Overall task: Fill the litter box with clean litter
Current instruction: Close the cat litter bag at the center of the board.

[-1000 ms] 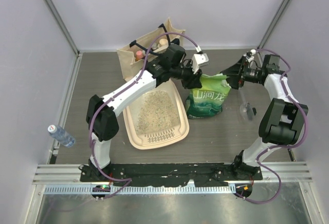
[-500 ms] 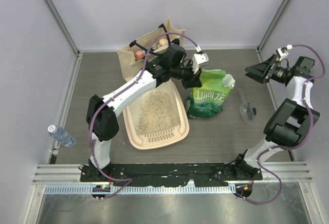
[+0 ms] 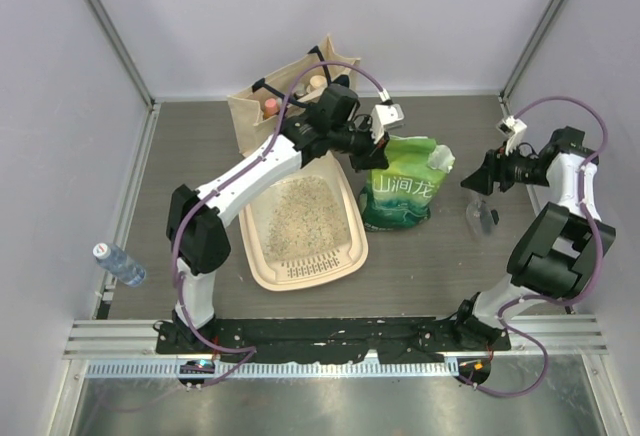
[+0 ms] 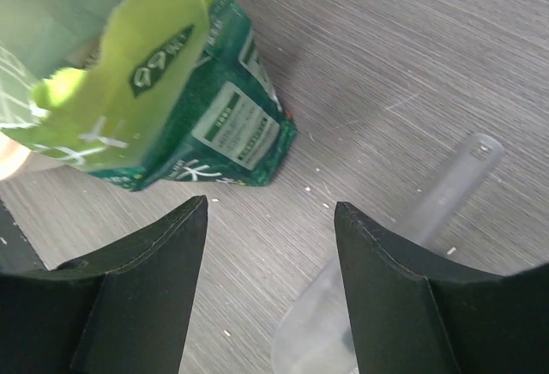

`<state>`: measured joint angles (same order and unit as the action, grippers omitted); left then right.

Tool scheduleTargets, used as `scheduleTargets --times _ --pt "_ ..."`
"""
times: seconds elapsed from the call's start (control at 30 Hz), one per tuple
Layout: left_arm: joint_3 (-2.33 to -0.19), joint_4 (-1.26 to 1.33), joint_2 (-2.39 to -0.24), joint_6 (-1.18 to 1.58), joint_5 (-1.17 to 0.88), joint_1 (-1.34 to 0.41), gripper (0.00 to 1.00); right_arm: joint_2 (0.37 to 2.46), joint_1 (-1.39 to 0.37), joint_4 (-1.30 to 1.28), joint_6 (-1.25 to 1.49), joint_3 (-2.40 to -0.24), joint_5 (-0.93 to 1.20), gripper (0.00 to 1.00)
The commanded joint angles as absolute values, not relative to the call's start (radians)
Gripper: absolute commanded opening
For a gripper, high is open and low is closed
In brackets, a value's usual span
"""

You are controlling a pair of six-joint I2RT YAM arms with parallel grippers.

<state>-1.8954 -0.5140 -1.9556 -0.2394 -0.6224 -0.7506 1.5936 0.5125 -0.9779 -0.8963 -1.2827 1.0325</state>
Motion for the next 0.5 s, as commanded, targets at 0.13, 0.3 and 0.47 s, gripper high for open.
scheduleTargets --times 0.13,0.3,0.47 --pt "-1.948 -0.54 -1.862 -0.275 -0.63 -0.736 0.0 1.634 0.404 -0.896 -0.963 -1.301 1.025 0.69" --pt "-1.954 -0.552 -1.867 -0.29 -0.621 -0.736 0.25 1.672 0.336 -0.899 -0.922 -1.333 1.087 0.69" --pt "-1.967 -0.564 -1.882 -0.285 -0.641 -0.736 0.42 1.675 0.345 -0.807 -0.853 -1.344 1.086 0.69"
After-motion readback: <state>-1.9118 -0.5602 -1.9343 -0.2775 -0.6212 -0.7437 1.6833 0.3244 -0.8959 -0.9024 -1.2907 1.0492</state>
